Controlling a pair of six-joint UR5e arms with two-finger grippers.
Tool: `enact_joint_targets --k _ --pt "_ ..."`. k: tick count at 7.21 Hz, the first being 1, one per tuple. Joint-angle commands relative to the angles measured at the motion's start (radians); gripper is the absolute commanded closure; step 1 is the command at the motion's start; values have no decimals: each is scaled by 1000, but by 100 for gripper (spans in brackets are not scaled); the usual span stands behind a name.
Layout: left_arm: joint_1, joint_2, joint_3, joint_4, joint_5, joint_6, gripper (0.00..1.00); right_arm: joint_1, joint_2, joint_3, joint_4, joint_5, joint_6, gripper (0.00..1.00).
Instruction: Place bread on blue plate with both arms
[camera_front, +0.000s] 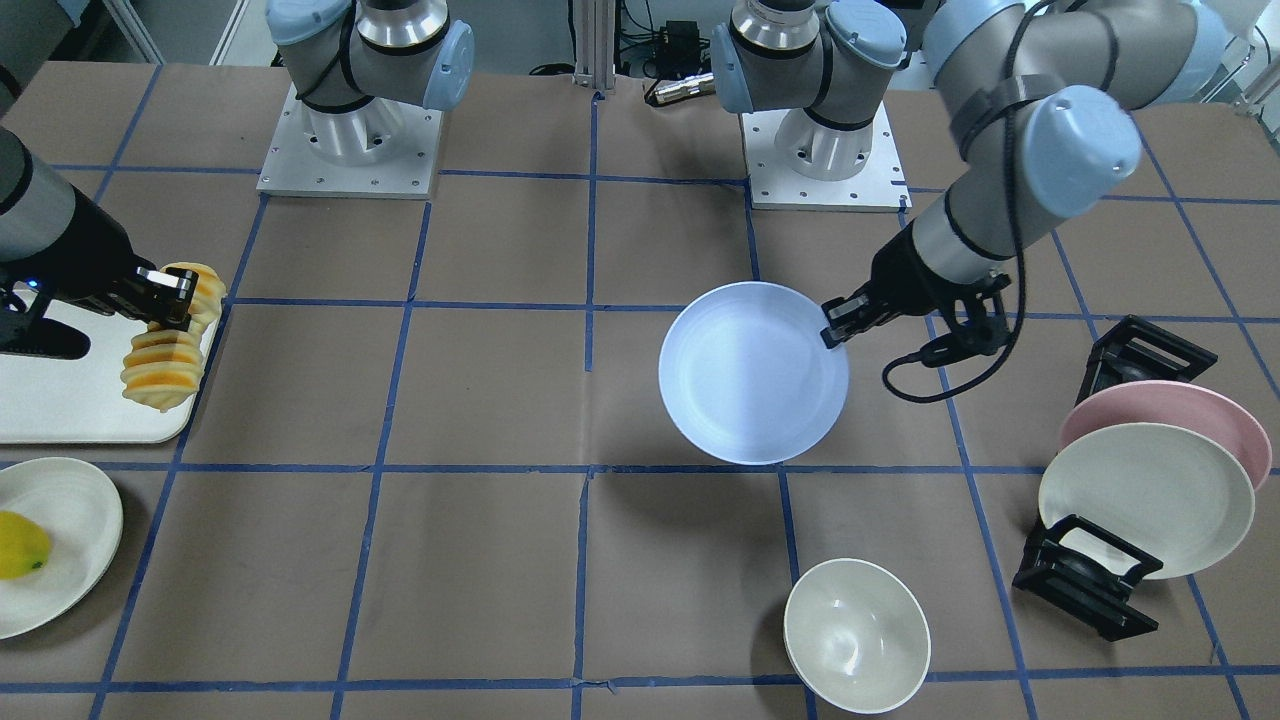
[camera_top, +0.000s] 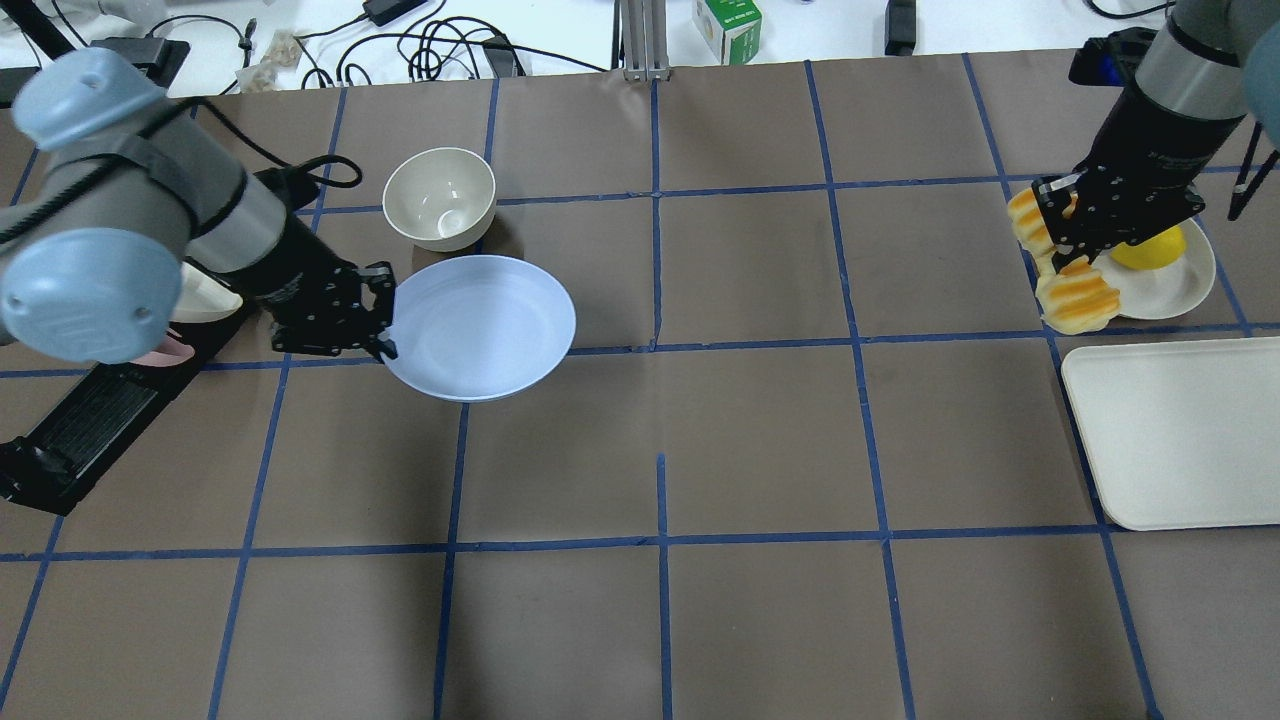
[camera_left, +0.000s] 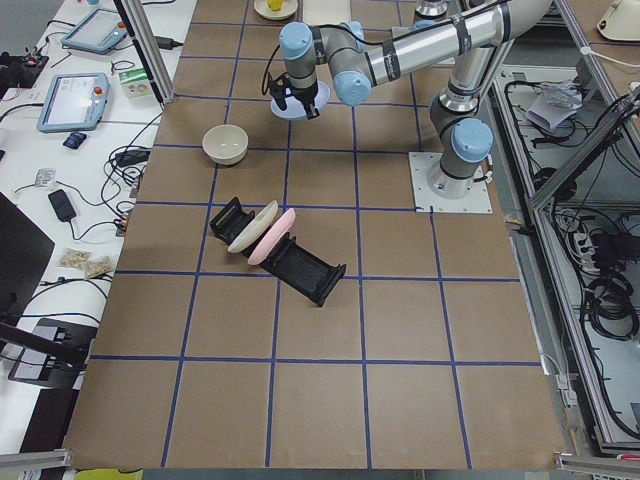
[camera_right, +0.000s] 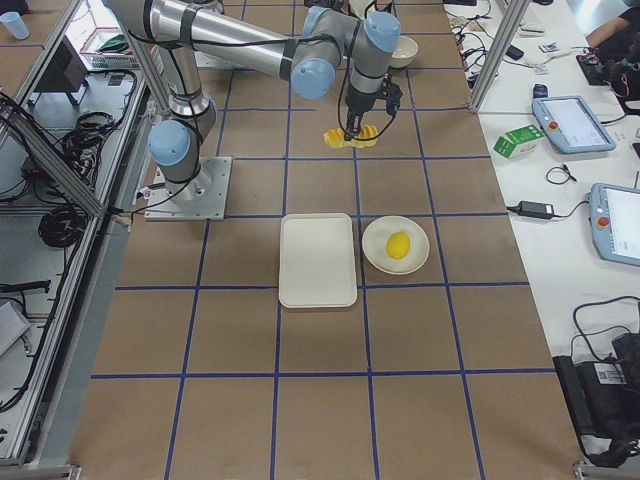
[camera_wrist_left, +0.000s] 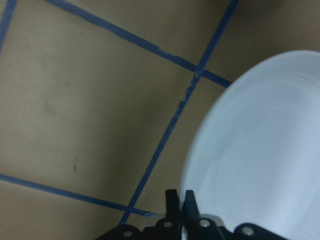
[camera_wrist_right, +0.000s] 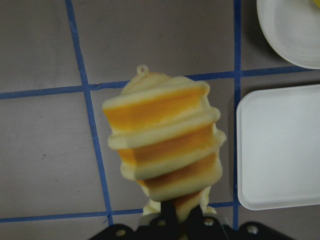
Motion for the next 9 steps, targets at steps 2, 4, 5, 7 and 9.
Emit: enact_joint_targets --k 2,4,5,7,9 --pt "-183 -161 -78 341 -14 -197 100 111 0 -3 -3 5 135 100" --pt "-255 -239 -87 483 -16 -327 100 125 4 -13 -9 74 196 100" --pt "-289 -248 -83 483 -7 -324 100 167 7 -18 -15 73 232 100" --pt "-289 -236 -72 484 -2 -314 17 210 33 -32 -35 67 324 100" --pt "-196 -149 -20 379 76 -157 12 247 49 -32 -79 59 341 100"
